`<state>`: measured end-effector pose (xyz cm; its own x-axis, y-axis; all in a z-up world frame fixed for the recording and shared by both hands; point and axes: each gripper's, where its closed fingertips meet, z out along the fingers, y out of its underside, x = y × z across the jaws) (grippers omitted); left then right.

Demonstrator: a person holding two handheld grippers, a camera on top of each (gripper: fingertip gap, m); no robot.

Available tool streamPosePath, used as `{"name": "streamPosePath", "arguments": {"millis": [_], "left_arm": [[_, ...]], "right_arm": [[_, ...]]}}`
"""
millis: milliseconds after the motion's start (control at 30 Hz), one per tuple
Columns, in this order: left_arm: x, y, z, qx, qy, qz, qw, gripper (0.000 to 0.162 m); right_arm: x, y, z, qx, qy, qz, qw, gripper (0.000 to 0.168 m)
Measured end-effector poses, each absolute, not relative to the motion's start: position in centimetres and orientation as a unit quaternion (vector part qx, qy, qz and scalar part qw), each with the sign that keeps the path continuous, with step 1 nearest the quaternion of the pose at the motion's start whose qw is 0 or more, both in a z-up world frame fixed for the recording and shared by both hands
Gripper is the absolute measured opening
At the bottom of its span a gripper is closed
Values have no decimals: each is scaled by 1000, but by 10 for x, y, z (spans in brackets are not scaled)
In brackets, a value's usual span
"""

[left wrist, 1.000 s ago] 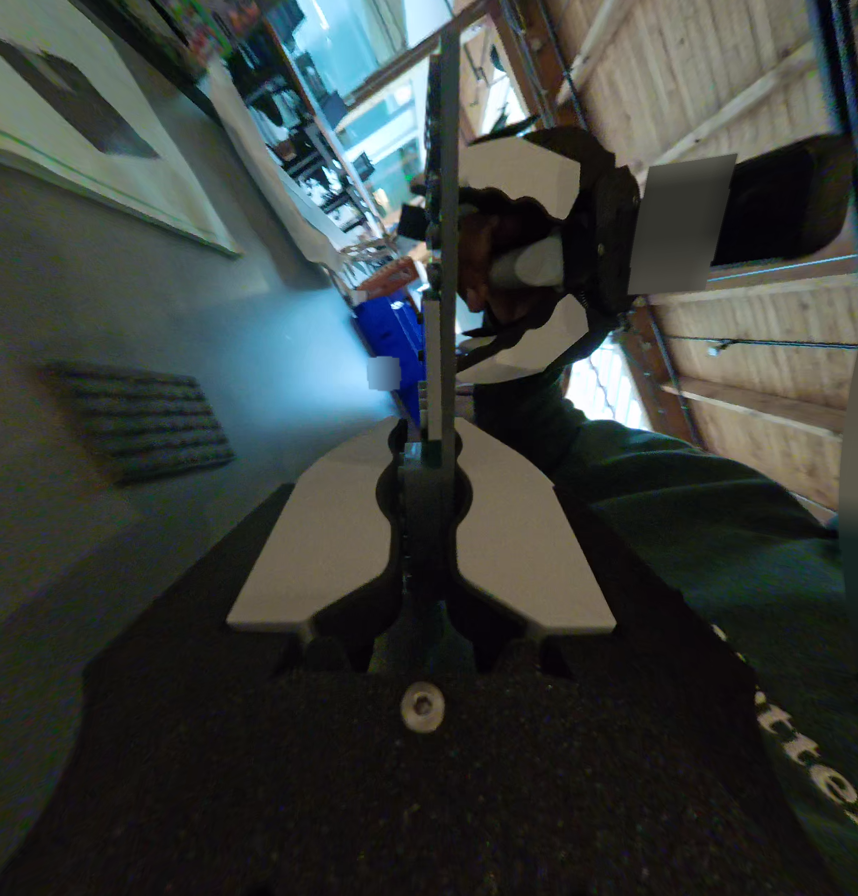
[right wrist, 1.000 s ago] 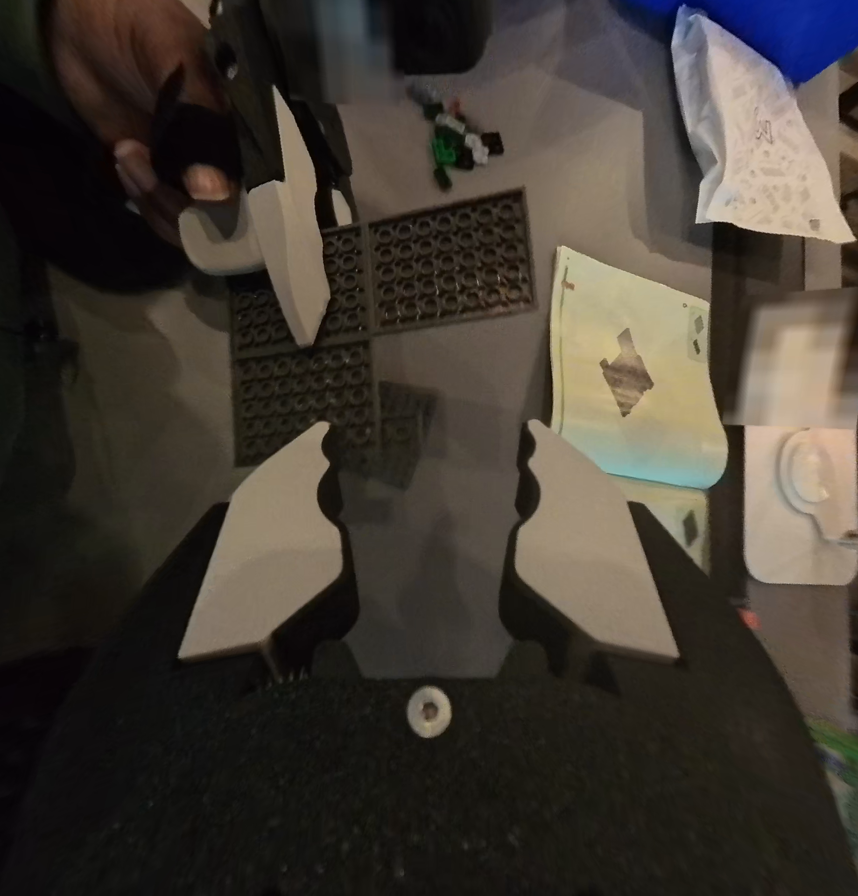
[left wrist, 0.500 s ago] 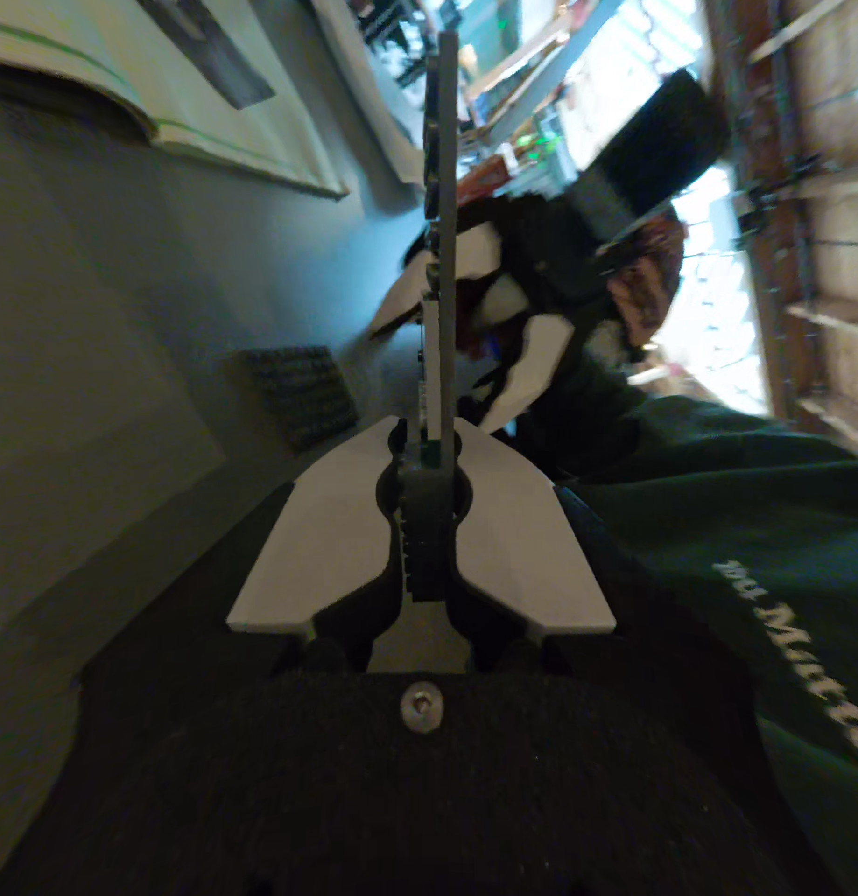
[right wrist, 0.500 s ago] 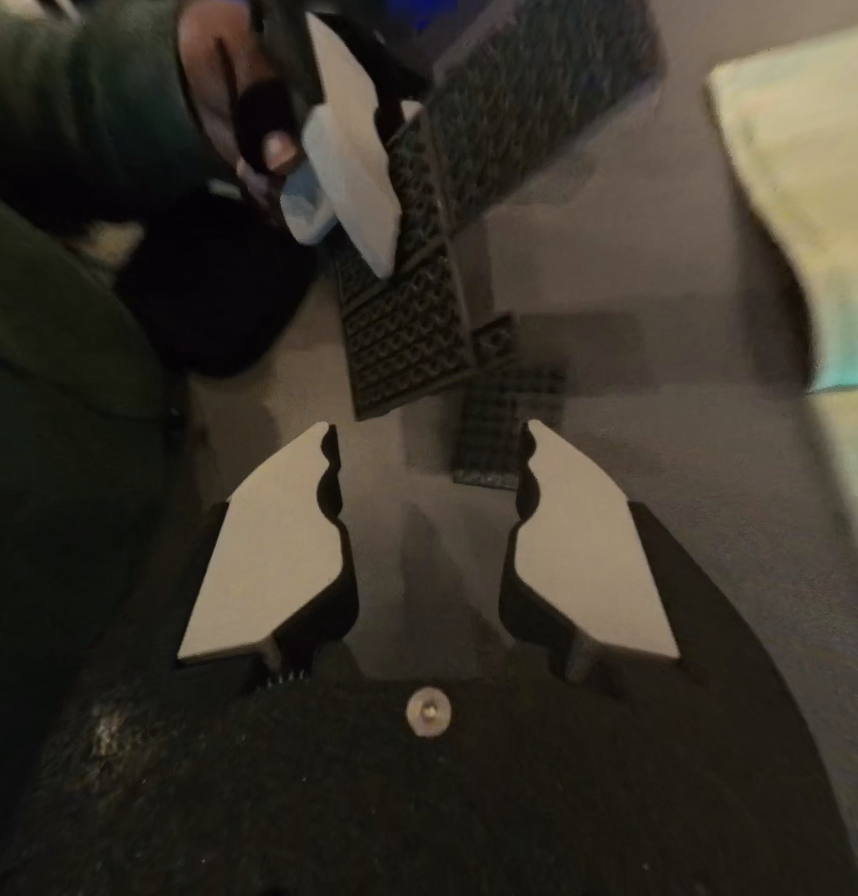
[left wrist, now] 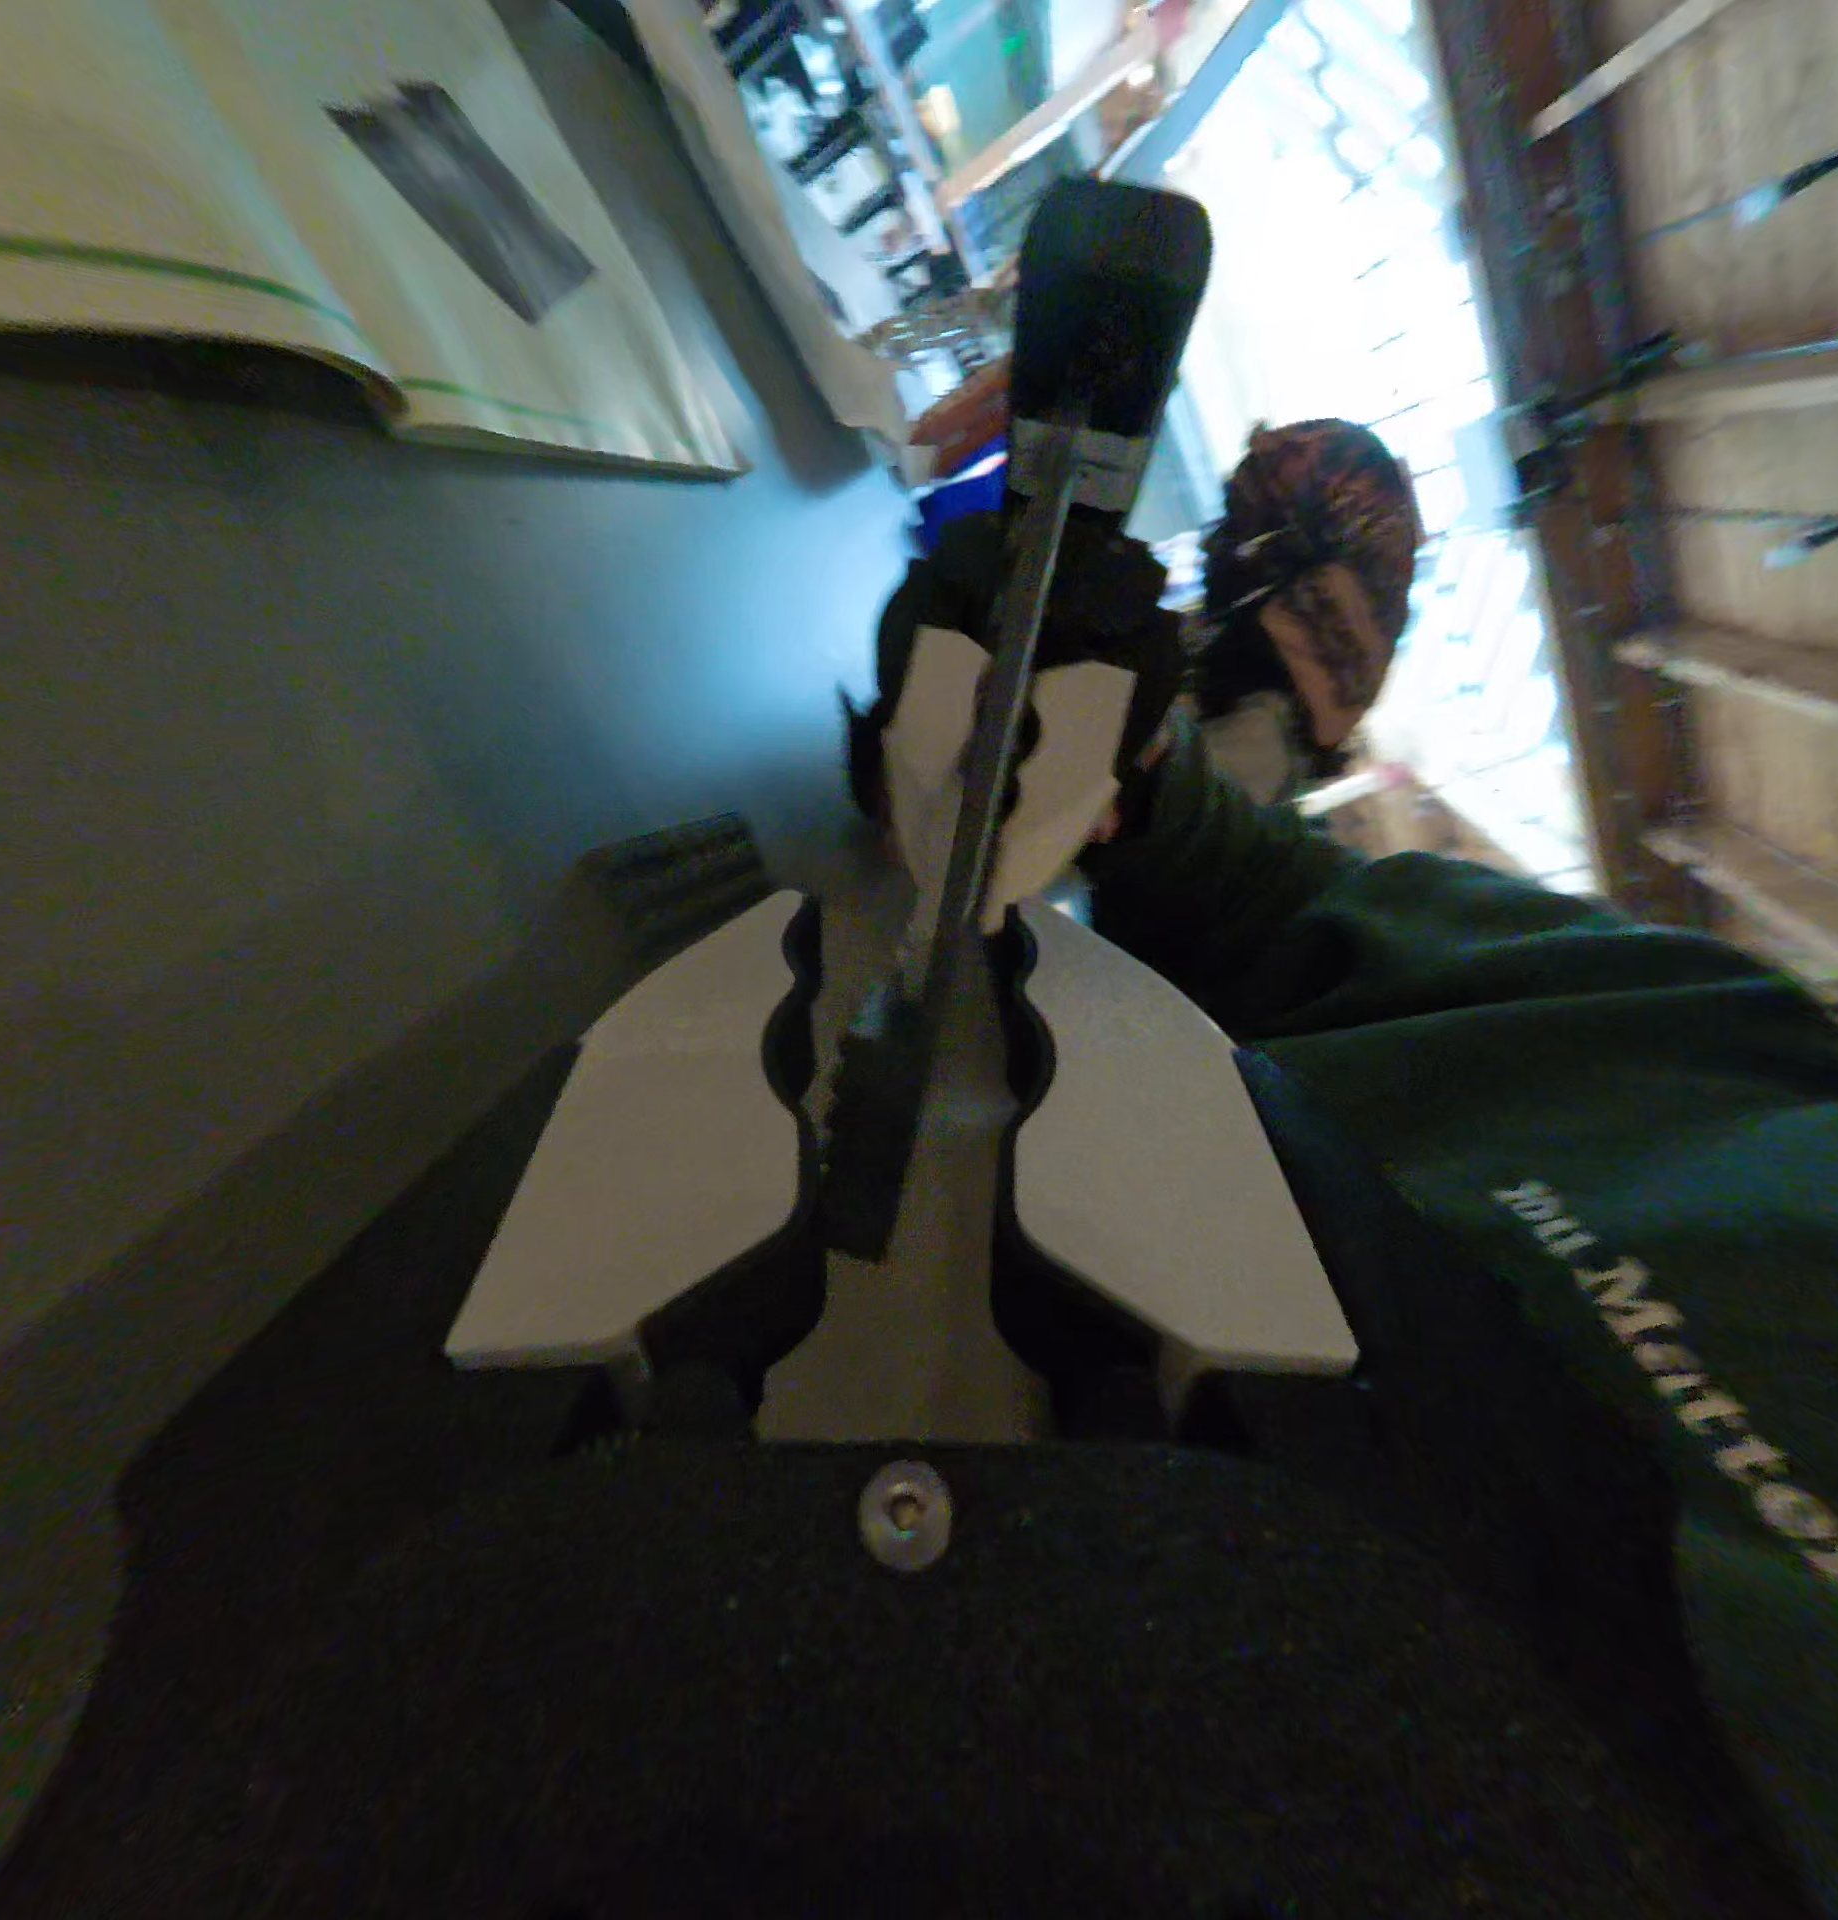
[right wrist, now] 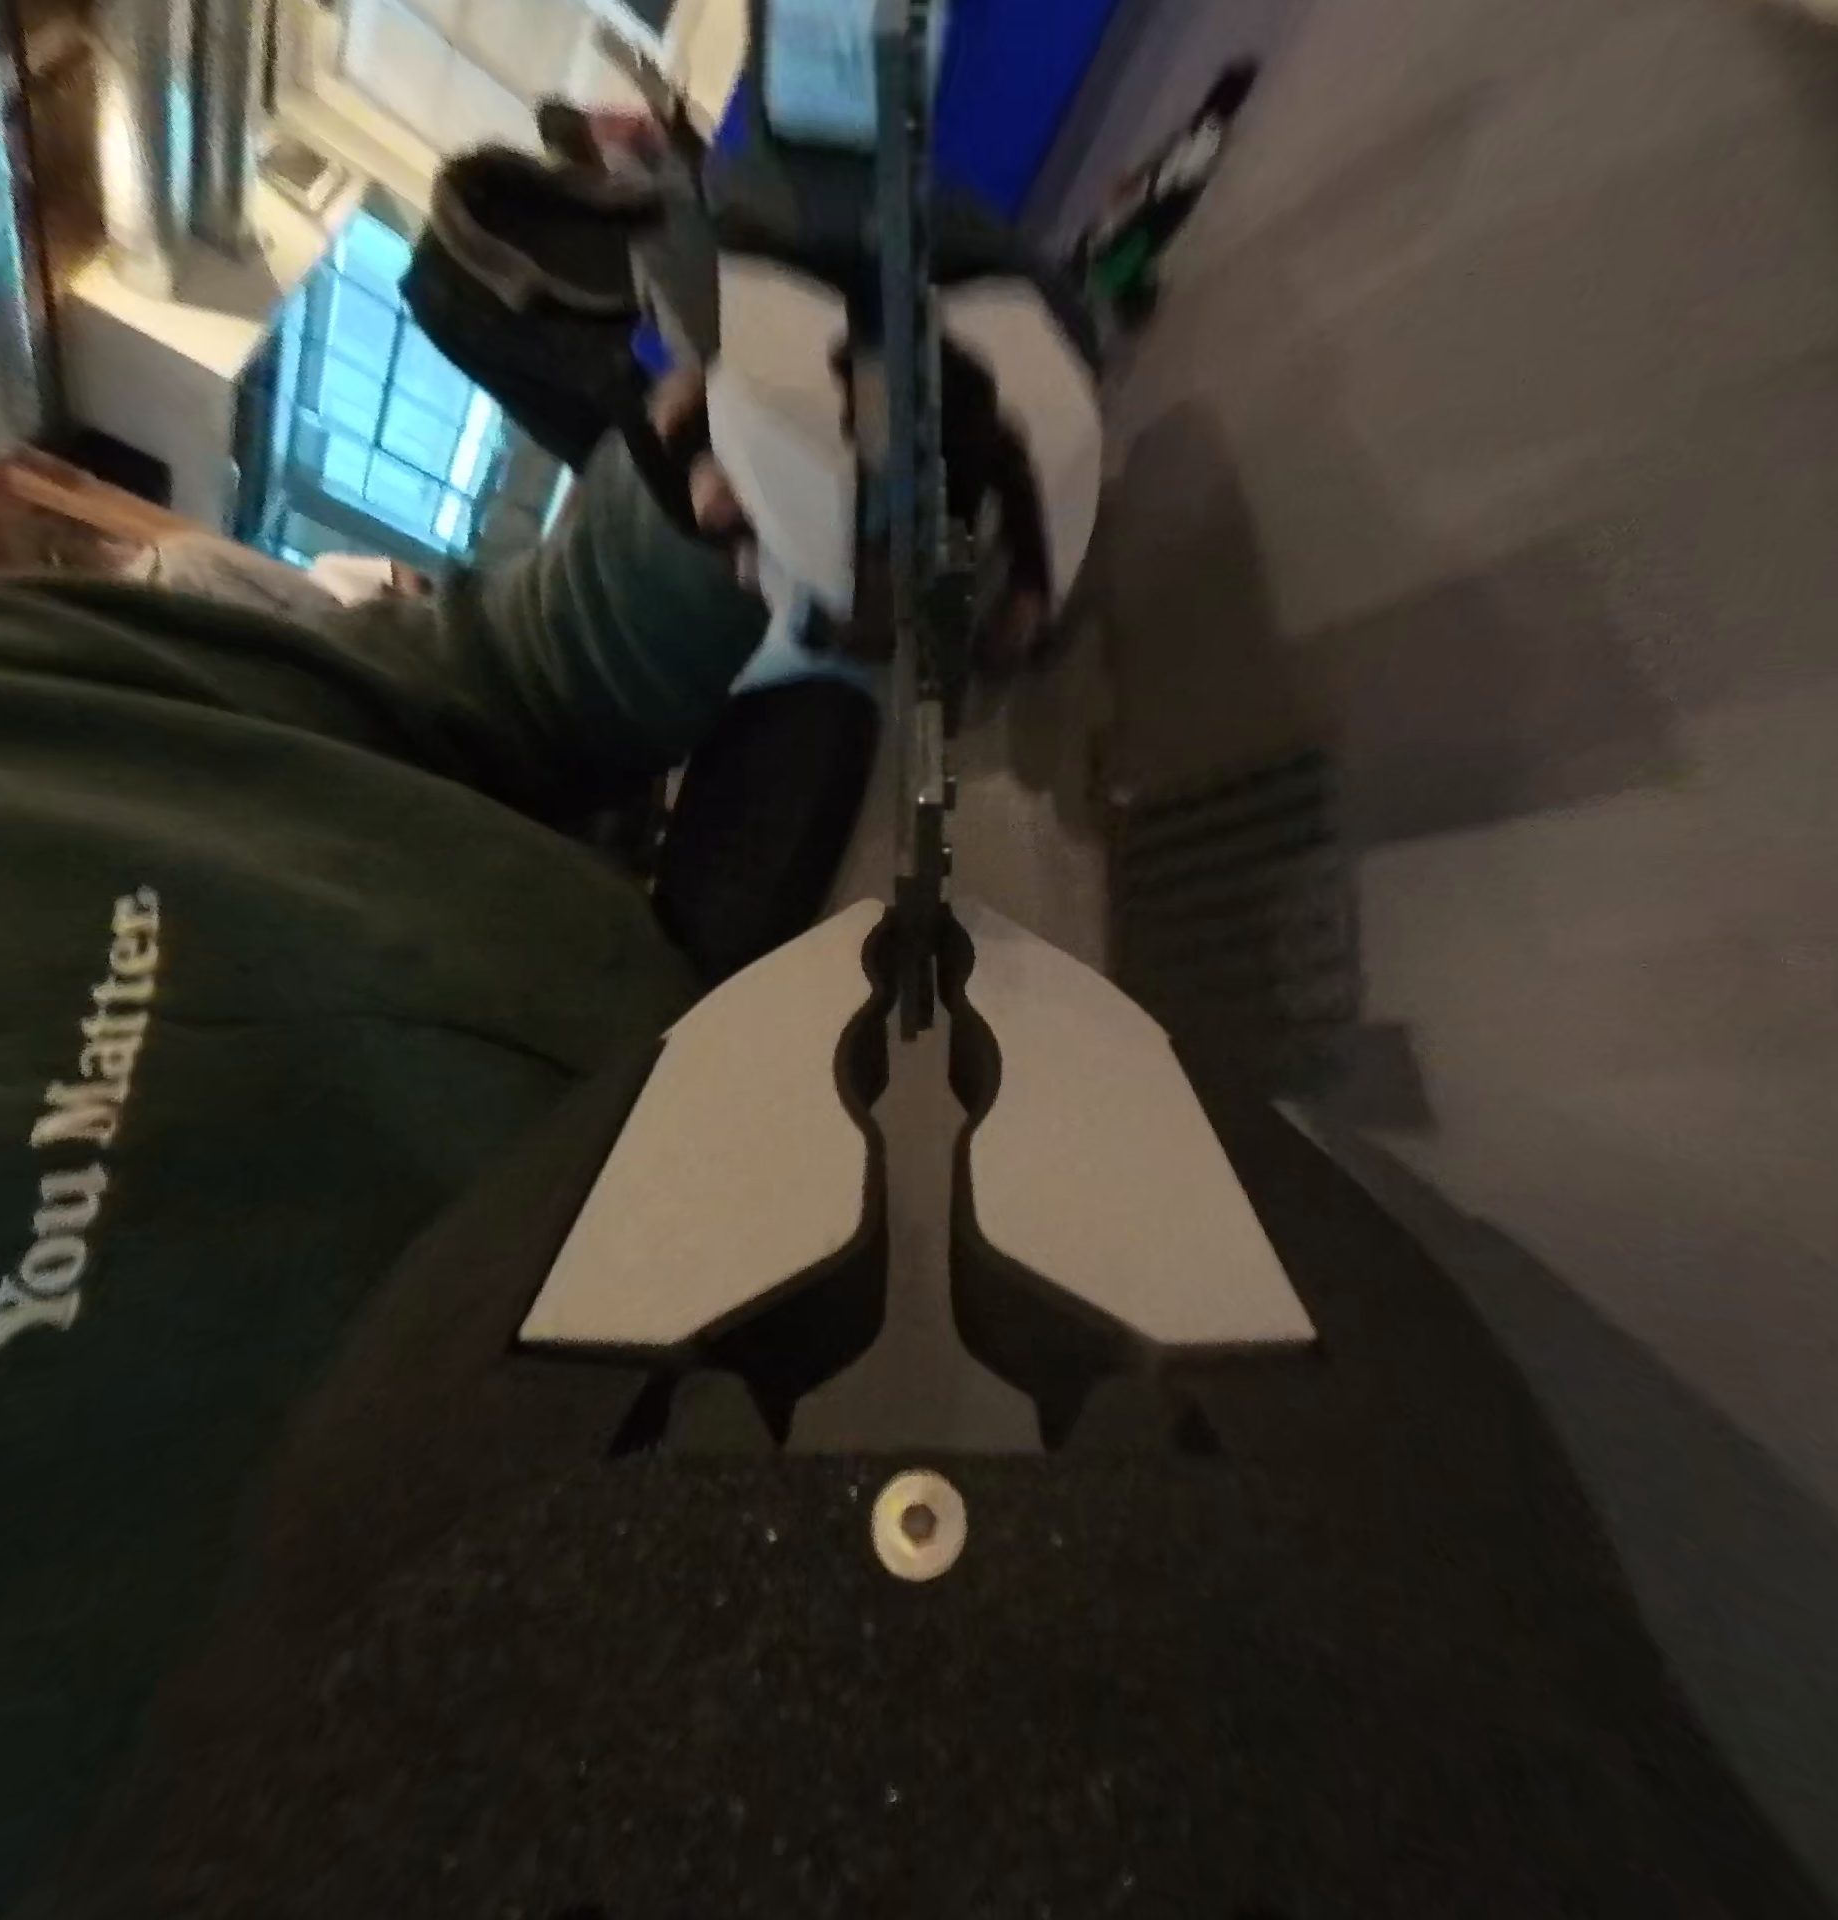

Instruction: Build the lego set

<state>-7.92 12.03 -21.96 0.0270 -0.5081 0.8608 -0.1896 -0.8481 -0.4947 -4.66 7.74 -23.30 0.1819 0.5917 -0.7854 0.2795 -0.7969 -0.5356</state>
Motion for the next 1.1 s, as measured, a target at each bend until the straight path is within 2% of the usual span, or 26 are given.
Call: {"name": "streamPosePath", "arguments": {"millis": [133,400,633,833,967,1100], "left_arm": [[-102,126,-223,-741,276,-588,169,41],[-114,122,-220,-754,344,-520,206,36],[-99,130,-247,-758,424,-449,210,32],[-83,138,-251,-732,501,-399,231,30],[-69,146,-253,-717,534,-375,243,29],[-51,132,-257,-679,593,-372,222,25]], "right_arm": [[-45,42,-244,-758,-308,571,66,6],[-22,6,-255,-776,-368,510,-45,6],[-15,16,-251,-779,-384,491,-59,18],[-12,18,-254,-779,-398,482,-48,22],[-8,10,-257,-773,-440,455,-54,31],[-13,7,-255,-765,-467,442,-46,30]]}}
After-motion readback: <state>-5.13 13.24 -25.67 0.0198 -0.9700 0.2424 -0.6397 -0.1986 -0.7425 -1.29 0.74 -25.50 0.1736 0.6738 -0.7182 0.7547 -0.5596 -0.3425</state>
